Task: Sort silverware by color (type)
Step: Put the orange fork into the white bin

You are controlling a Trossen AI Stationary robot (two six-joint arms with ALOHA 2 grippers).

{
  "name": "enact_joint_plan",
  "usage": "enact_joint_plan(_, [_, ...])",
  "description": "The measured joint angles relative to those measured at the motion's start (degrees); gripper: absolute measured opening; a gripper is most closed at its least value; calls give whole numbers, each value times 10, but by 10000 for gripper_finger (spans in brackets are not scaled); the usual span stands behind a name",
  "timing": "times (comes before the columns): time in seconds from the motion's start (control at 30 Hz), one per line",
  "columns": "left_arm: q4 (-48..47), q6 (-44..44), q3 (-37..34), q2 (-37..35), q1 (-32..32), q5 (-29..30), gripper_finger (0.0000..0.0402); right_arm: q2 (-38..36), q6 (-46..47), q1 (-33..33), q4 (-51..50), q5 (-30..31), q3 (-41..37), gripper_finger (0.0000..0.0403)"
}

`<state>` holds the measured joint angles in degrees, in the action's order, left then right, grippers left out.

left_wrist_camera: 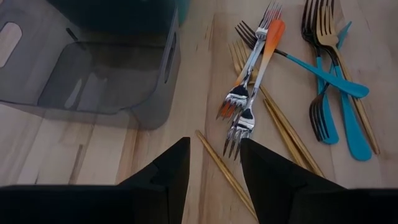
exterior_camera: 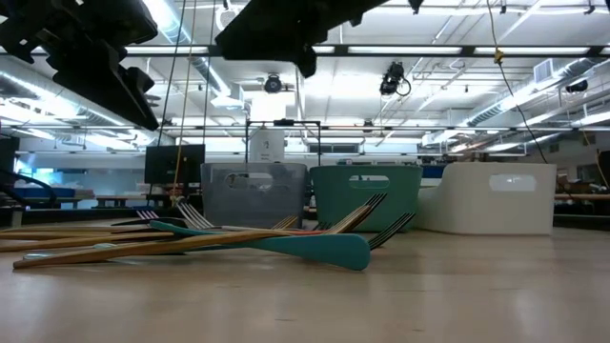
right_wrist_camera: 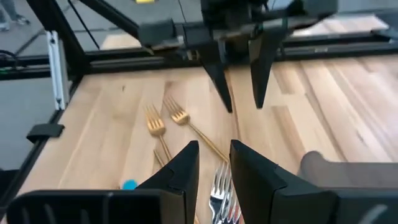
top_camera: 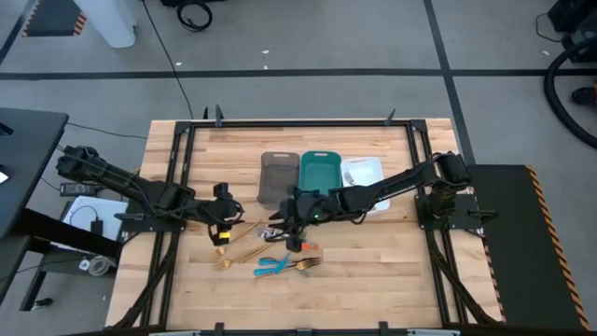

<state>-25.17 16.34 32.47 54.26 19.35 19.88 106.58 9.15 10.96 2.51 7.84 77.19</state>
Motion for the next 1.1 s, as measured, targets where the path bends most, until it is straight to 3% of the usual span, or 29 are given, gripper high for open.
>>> enact_joint_plan(0.83, [10,0,0,0,0,0,151,105,53,28,-101,32,98,90])
enact_joint_plan(1.1, [10,0,0,0,0,0,151,135,79,40,-154,75,121,89])
